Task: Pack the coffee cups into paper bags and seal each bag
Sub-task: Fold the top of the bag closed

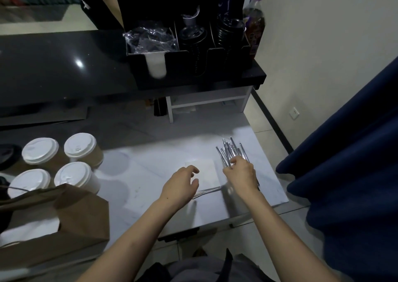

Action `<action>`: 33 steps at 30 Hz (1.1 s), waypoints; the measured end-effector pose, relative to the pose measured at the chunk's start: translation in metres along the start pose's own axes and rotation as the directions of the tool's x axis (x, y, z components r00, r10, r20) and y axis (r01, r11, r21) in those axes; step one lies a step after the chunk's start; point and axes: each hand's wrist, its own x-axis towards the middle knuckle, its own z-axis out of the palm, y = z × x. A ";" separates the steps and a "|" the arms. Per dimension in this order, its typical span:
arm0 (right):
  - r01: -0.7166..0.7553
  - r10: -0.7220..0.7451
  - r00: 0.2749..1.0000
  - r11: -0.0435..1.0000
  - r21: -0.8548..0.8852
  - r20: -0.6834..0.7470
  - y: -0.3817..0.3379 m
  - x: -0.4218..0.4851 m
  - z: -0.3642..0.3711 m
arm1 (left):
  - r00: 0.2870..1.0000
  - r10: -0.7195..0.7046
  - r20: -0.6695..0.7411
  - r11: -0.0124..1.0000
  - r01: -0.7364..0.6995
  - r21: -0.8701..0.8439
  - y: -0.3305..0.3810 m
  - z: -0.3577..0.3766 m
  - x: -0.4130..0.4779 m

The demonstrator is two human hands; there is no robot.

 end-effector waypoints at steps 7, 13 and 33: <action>0.113 -0.118 0.993 0.969 0.222 0.010 -0.050 -0.021 -0.003 | 0.988 -0.028 -0.149 0.997 0.017 -0.079 -0.005 -0.051 -0.026; 0.264 -0.277 0.961 0.907 0.327 -0.008 -0.111 -0.056 -0.001 | 0.953 -0.046 -0.301 0.994 0.015 -0.105 -0.015 -0.116 -0.069; 0.410 -0.518 0.855 0.708 0.575 0.029 -0.288 -0.201 0.039 | 0.825 0.006 -0.565 0.996 -0.059 -0.074 -0.106 -0.292 -0.210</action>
